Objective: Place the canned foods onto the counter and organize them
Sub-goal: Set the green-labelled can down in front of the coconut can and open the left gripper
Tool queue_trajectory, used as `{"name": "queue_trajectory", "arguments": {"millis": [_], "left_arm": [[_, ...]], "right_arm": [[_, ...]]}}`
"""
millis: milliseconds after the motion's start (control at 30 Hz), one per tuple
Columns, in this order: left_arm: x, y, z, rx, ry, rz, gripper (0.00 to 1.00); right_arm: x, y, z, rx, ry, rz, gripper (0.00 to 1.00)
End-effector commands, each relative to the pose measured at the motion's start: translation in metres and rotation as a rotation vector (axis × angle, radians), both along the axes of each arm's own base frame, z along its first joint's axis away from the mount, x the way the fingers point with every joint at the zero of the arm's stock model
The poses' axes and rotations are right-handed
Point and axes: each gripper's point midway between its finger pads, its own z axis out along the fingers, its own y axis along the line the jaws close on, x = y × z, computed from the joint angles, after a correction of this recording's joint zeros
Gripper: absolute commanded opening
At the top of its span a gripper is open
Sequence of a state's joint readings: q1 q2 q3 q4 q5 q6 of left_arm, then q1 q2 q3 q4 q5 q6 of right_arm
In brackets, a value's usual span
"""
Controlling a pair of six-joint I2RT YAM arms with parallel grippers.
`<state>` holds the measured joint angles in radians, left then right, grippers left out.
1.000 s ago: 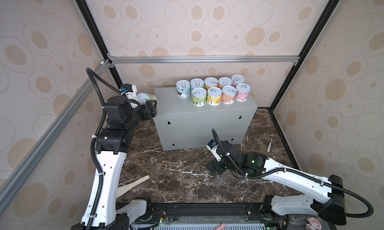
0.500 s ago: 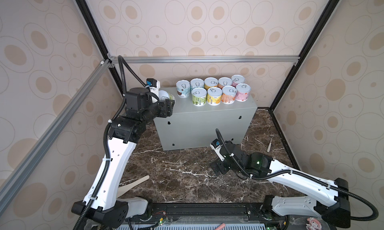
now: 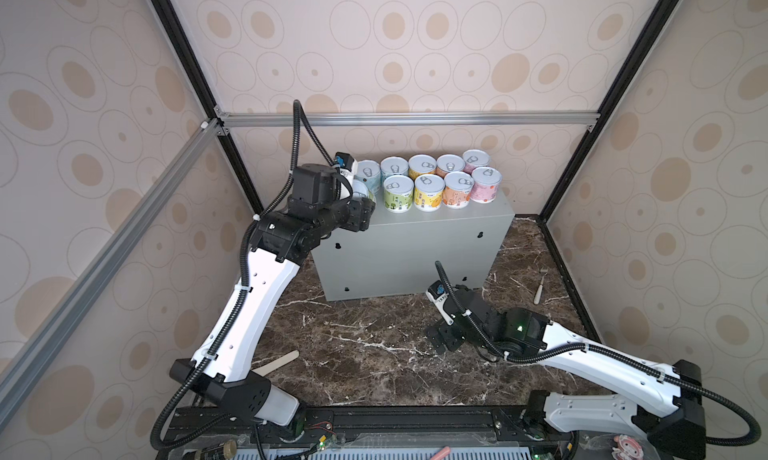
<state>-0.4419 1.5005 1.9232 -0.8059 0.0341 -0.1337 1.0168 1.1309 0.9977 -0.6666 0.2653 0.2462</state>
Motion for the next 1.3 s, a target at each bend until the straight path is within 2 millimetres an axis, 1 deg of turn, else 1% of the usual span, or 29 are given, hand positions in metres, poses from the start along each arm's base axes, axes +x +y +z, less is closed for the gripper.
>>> {"name": "queue_trajectory", "arguments": {"millis": [0, 133, 300, 433, 633, 767, 933, 1000, 1100, 1167, 1267], "left_arm": [[0.005, -0.002, 0.031, 0.014, -0.095, 0.004, 0.60], [0.013, -0.008, 0.027, 0.035, -0.082, 0.011, 0.60], [0.026, -0.006, 0.019, 0.064, -0.064, 0.048, 0.62], [0.034, -0.011, 0.013, 0.070, -0.045, 0.051, 0.65], [0.039, -0.017, 0.016, 0.069, -0.047, 0.044, 0.75], [0.040, -0.016, 0.025, 0.070, -0.070, 0.055, 0.80], [0.038, -0.012, 0.035, 0.062, -0.092, 0.068, 0.94], [0.036, -0.010, 0.039, 0.055, -0.102, 0.075, 0.96], [0.030, -0.004, 0.052, 0.037, -0.133, 0.098, 0.98], [0.023, 0.003, 0.064, 0.018, -0.166, 0.114, 0.98], [0.008, 0.009, 0.076, -0.012, -0.209, 0.109, 0.97]], "right_arm": [[0.001, -0.006, -0.001, 0.002, -0.001, -0.021, 0.98], [0.003, -0.008, -0.002, 0.001, -0.010, -0.027, 0.99], [0.003, -0.009, -0.006, -0.006, -0.002, -0.026, 0.98], [0.002, -0.012, -0.005, 0.000, -0.006, -0.029, 0.99], [0.001, -0.015, -0.008, 0.007, -0.001, -0.036, 0.99], [0.000, -0.018, -0.007, 0.008, -0.006, -0.040, 0.99], [-0.002, -0.022, -0.010, 0.007, -0.003, -0.045, 0.99], [-0.004, -0.023, -0.011, 0.003, 0.006, -0.044, 0.99], [-0.003, -0.025, -0.008, 0.006, -0.007, -0.047, 0.99], [-0.002, -0.026, -0.006, 0.007, -0.013, -0.051, 0.99], [-0.003, -0.025, -0.005, 0.007, -0.011, -0.046, 0.99]]}}
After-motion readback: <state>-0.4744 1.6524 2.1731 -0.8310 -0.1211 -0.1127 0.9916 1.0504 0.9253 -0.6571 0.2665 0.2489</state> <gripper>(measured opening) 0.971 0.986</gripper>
